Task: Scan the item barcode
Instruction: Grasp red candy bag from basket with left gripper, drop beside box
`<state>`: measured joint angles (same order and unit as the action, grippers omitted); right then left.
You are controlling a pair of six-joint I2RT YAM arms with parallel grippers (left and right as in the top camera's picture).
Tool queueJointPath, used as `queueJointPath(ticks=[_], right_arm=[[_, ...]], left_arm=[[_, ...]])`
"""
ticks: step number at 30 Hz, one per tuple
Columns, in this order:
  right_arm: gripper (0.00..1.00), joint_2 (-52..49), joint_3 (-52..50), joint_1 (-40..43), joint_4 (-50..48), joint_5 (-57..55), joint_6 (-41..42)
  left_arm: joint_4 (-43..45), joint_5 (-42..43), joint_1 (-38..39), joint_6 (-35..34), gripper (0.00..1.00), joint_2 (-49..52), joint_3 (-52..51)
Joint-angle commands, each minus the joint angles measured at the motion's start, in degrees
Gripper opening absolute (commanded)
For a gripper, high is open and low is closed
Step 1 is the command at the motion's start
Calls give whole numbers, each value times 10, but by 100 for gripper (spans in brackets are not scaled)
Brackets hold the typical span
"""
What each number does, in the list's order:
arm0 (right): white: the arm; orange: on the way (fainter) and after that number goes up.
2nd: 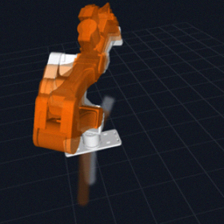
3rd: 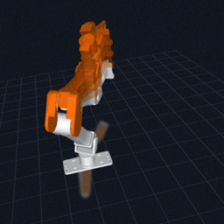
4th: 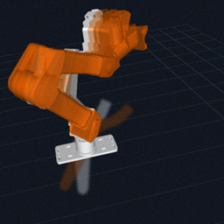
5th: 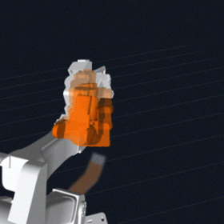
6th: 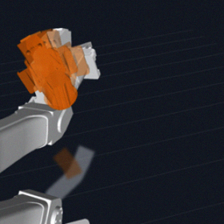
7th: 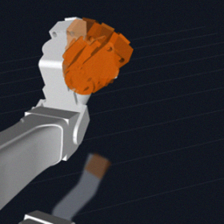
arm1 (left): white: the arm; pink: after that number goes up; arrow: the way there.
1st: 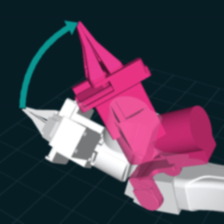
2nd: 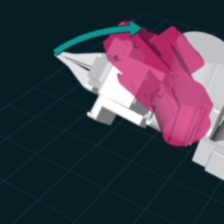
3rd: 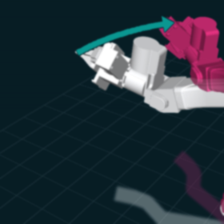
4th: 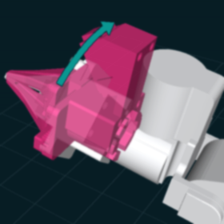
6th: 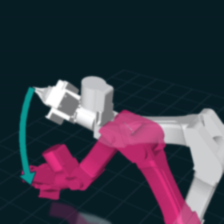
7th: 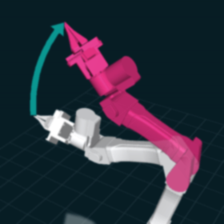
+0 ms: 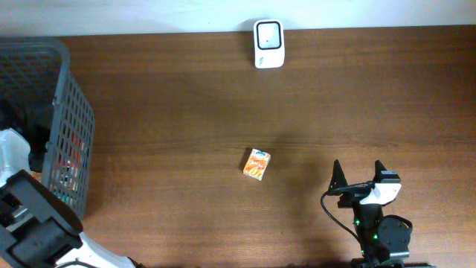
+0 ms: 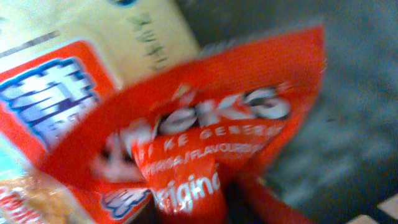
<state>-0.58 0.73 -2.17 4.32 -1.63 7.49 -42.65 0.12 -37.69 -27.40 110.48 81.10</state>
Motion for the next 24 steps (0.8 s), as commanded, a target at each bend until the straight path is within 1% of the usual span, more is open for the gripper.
queueJointPath(ticks=[1,2,4,5,6,7,8,9,10,11,12,13,14,15,16,17,18,19,21,24], right_arm=[[98,4,-4,3,2,-5,-2],[98,4,-4,3,2,-5,-2],[99,4,-4,3,2,-5,-2],[98,4,-4,3,2,-5,-2],[98,4,-4,3,2,-5,-2],[98,4,-4,3,2,-5,-2],[98,4,-4,3,2,-5,-2],[98,4,-4,3,2,-5,-2],[98,4,-4,3,2,-5,-2],[98,4,-4,3,2,-5,-2],[98,4,-4,3,2,-5,-2],[98,4,-4,3,2,-5,-2],[98,4,-4,3,2,-5,-2],[98,4,-4,3,2,-5,-2],[98,4,-4,3,2,-5,-2],[98,4,-4,3,2,-5,-2],[98,4,-4,3,2,-5,-2],[98,4,-4,3,2,-5,-2],[98,4,-4,3,2,-5,-2],[98,4,-4,3,2,-5,-2]], left_arm=[[-7,-3,-9,0,0,-20,-5],[-9,-3,-13,0,0,-41,1],[7,-2,-15,0,0,-137,26],[22,7,-15,0,0,-183,33],[46,34,-15,0,0,-234,35],[74,83,-15,0,0,-287,35],[113,163,-13,0,0,-340,35],[146,224,-8,0,0,-375,35],[190,306,9,0,0,-418,35],[209,361,38,0,0,-447,35],[199,384,94,0,0,-468,34],[175,385,145,0,0,-473,34],[152,385,187,0,0,-471,34],[93,372,278,1,0,-451,34],[56,348,346,1,0,-423,34],[26,329,399,1,0,-394,34],[-21,298,477,16,0,-331,34],[-32,283,501,18,0,-306,34],[-52,227,563,18,0,-216,34],[-61,168,614,17,0,-93,34]])
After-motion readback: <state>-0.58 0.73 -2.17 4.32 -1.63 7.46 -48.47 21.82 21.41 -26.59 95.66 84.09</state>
